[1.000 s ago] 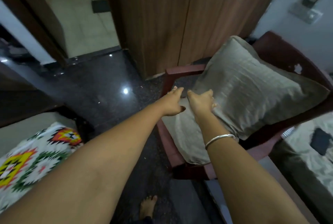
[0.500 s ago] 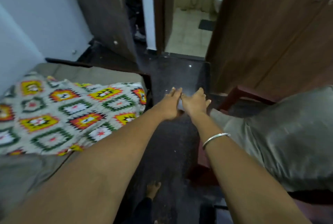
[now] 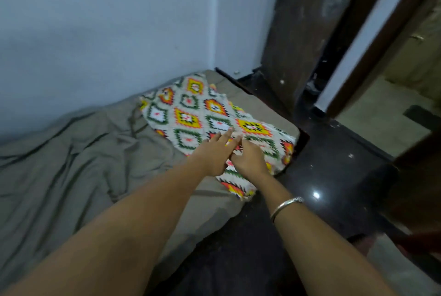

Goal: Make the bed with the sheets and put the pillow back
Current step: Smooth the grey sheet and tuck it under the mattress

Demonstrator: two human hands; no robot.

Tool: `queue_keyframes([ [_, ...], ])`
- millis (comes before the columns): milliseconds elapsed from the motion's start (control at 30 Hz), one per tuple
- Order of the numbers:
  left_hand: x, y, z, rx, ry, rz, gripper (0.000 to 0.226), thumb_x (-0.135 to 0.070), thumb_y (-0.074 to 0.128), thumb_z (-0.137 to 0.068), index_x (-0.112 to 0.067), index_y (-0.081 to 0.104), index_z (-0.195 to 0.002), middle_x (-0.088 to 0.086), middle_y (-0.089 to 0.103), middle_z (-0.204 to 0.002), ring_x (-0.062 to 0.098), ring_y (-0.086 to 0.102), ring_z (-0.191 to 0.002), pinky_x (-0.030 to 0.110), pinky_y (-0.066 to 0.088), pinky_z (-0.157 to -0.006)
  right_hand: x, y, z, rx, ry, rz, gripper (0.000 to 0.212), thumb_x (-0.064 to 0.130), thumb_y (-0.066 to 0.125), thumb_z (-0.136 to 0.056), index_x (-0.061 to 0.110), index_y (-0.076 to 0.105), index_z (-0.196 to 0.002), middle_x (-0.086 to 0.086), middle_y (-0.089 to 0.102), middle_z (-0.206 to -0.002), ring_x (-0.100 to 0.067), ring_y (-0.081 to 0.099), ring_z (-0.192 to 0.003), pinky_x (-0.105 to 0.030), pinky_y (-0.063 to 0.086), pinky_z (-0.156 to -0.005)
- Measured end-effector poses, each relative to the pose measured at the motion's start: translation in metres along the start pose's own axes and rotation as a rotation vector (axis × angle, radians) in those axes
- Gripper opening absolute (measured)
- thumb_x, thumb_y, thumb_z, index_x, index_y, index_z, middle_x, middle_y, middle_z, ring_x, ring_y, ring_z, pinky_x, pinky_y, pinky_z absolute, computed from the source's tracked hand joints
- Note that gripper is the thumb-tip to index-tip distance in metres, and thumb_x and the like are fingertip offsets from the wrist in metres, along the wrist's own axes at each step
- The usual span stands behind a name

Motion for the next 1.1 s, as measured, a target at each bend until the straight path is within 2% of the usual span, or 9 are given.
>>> queue_keyframes([
  [67,0.049,0.004,0.035,0.014,-0.07,-0.05,0.09,-0.028,0.058,-0.091,-0.021,-0.009,-0.15,0.006,-0.011,-0.158,0.031,0.006,-0.145,0.051,0.029,-0.109,0.046,0.034,0.003,0.072,-0.112,0.047,0.052,0.038,0.051,-0.083,0.013,0.052,-0.128,-0.009,0.057,-0.128,-0.031,0.049,-0.119,-0.048,0.039,-0.101],
  [167,0.127,0.012,0.094,0.029,-0.245,0.028,0.089,-0.026,0.057,-0.091,-0.023,-0.01,-0.15,0.007,-0.013,-0.158,0.03,0.005,-0.145,0.049,0.029,-0.11,0.111,0.089,0.011,0.186,-0.22,0.086,0.057,0.034,0.054,-0.091,0.012,0.037,-0.141,-0.008,0.042,-0.144,-0.028,0.036,-0.133,-0.045,0.03,-0.109],
  [300,0.221,0.023,0.19,0.027,-0.412,0.029,0.087,-0.022,0.057,-0.09,-0.02,-0.006,-0.151,0.008,-0.011,-0.158,0.029,0.011,-0.145,0.046,0.032,-0.109,0.206,0.169,0.031,0.309,-0.366,0.136,0.052,0.032,0.055,-0.092,0.013,0.042,-0.139,-0.008,0.045,-0.143,-0.024,0.04,-0.131,-0.035,0.034,-0.105],
  [467,0.328,0.039,0.32,0.021,-0.633,0.11,0.088,-0.025,0.058,-0.09,-0.018,-0.006,-0.151,0.01,-0.011,-0.158,0.029,0.016,-0.143,0.046,0.035,-0.107,0.34,0.283,0.078,0.44,-0.59,0.172,0.052,0.031,0.055,-0.093,0.011,0.04,-0.139,-0.009,0.045,-0.143,-0.024,0.039,-0.132,-0.03,0.03,-0.104],
  [633,0.415,0.057,0.447,-0.034,-0.848,0.295,0.085,-0.023,0.057,-0.091,-0.02,-0.003,-0.151,0.01,-0.01,-0.158,0.032,0.024,-0.14,0.044,0.032,-0.109,0.434,0.395,0.136,0.607,-0.664,0.131,0.053,0.033,0.054,-0.094,0.012,0.039,-0.14,-0.008,0.045,-0.143,-0.022,0.041,-0.131,-0.027,0.03,-0.102],
  [833,0.463,0.087,0.567,-0.103,-1.097,0.398,0.08,-0.03,0.054,-0.093,-0.013,0.002,-0.151,0.015,0.008,-0.157,0.032,0.026,-0.139,0.04,0.03,-0.11,0.479,0.491,0.191,0.799,-0.736,0.267,0.06,0.038,0.052,-0.094,0.011,0.033,-0.144,-0.01,0.04,-0.147,-0.024,0.036,-0.135,-0.03,0.028,-0.106],
  [1100,0.461,0.165,0.677,-0.186,-1.401,0.618,0.075,-0.027,0.054,-0.091,-0.01,0.009,-0.149,0.013,0.02,-0.151,0.033,0.034,-0.132,0.042,0.033,-0.108,0.51,0.604,0.256,1.021,-0.914,0.423,0.059,0.033,0.054,-0.094,0.007,0.034,-0.143,-0.018,0.042,-0.143,-0.03,0.042,-0.13,-0.031,0.031,-0.104],
])
Point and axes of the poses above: each hand's wrist, its own z-axis away from the middle knuckle, its own y-axis out of the palm, x = y × z, the point moved 9 cm from there along -z, towards the middle knuckle
